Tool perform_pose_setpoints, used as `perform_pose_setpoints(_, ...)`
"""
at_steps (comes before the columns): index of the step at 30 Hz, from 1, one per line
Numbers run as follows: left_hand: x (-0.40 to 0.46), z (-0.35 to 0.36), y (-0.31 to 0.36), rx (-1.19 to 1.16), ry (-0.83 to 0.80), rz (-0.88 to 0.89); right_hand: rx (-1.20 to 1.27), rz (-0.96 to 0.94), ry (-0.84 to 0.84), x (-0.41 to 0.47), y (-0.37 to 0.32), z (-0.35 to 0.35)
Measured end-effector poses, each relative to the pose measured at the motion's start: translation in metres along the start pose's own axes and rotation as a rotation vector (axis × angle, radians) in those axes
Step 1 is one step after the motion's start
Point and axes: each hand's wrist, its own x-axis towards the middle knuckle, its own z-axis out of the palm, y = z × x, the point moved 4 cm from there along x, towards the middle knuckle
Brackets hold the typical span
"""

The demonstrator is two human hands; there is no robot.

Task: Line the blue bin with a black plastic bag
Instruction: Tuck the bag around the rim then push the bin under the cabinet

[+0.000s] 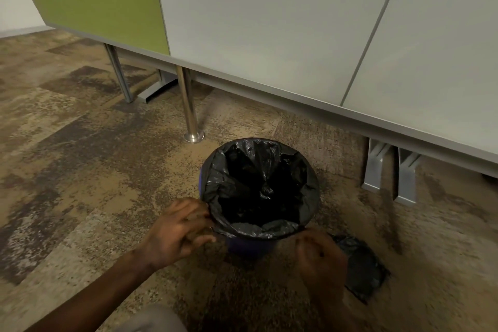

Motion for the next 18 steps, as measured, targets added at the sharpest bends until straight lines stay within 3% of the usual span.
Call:
perform_pose_setpoints(3, 0.004, -0.004, -0.005, -0.244, 0.178, -0.313, 0.163, 0.337, 0.137, 0.014, -0.002, -0.002)
perform_pose_setpoints(5, 0.015, -0.003, -0.016, -0.236, 0.255, -0.529, 0.201, 0.409, 0.145, 0.024, -0.006, 0.002)
perform_pose_setpoints(10, 0.045, 0.017, -0.052, -0.255, 0.177, -1.012, 0.166, 0.454, -0.033, 0.04, -0.023, 0.017)
perform_pose_setpoints(14, 0.047, 0.022, -0.058, -0.256, 0.279, -1.153, 0.104, 0.421, -0.052, 0.038, -0.023, 0.02)
perform_pose_setpoints(18, 0.046, 0.019, -0.051, -0.113, 0.288, -1.044, 0.079, 0.419, -0.072, 0.032, -0.017, 0.024)
